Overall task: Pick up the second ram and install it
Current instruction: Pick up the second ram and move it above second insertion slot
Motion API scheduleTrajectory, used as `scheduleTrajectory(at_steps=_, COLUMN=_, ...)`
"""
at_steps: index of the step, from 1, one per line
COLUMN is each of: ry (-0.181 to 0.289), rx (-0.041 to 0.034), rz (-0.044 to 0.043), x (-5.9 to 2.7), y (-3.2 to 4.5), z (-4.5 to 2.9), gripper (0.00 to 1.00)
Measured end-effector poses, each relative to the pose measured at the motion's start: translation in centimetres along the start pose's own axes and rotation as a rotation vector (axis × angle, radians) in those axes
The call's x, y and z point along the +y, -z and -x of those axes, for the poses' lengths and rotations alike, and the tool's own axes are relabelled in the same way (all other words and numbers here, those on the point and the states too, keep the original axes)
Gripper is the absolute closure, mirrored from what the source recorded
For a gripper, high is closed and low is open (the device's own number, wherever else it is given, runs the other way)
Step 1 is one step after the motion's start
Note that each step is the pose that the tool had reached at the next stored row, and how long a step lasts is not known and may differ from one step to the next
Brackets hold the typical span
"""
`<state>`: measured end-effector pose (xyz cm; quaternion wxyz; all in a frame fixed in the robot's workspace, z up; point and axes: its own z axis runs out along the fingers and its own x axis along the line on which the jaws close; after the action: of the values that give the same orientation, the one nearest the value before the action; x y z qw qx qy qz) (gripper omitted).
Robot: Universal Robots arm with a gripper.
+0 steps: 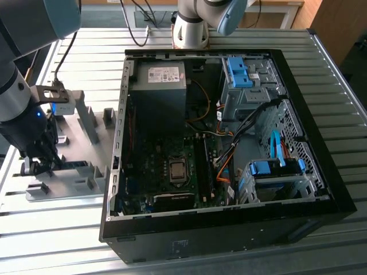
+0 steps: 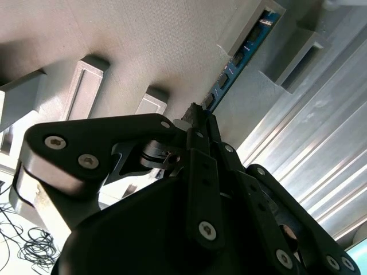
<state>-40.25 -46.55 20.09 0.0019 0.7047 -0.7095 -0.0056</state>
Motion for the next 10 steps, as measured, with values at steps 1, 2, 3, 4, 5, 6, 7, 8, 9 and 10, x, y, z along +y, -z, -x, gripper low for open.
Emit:
scheduleTrajectory(at_steps=1, ry=0.0, rx=0.0, rz=0.0, x=0.0, y=0.01, z=0.0, gripper=0.86)
scheduleTrajectory(at_steps=2, ry=0.0, rx=0.0, rz=0.0, x=0.0, y=0.01, z=0.0, gripper=0.86)
scheduleTrajectory(at_steps=3, ry=0.0, rx=0.0, rz=0.0, x=0.0, y=0.01, z=0.0, gripper=0.86)
scheduleTrajectory(at_steps=4, ry=0.0, rx=0.0002, rz=0.0003, x=0.0, y=0.07, z=0.0, gripper=0.86)
scheduleTrajectory(at_steps=5, ry=0.0, rx=0.0004, rz=0.0006, x=0.01, y=0.16, z=-0.01, gripper=0.86)
scheduleTrajectory(at_steps=6, ry=0.0, rx=0.0002, rz=0.0003, x=0.01, y=0.26, z=0.0, gripper=0.86)
scheduleTrajectory(at_steps=7, ry=0.0, rx=0.0001, rz=0.0001, x=0.0, y=0.38, z=0.0, gripper=0.86)
scheduleTrajectory(at_steps=8, ry=0.0, rx=0.0001, rz=0.0001, x=0.01, y=0.51, z=0.0, gripper=0.86)
scheduleTrajectory(at_steps=9, ry=0.0, rx=0.0001, rz=0.0001, x=0.01, y=0.67, z=0.0, gripper=0.86)
scheduleTrajectory(at_steps=10, ry=0.0, rx=0.0001, rz=0.0001, x=0.01, y=0.85, z=0.0, gripper=0.86)
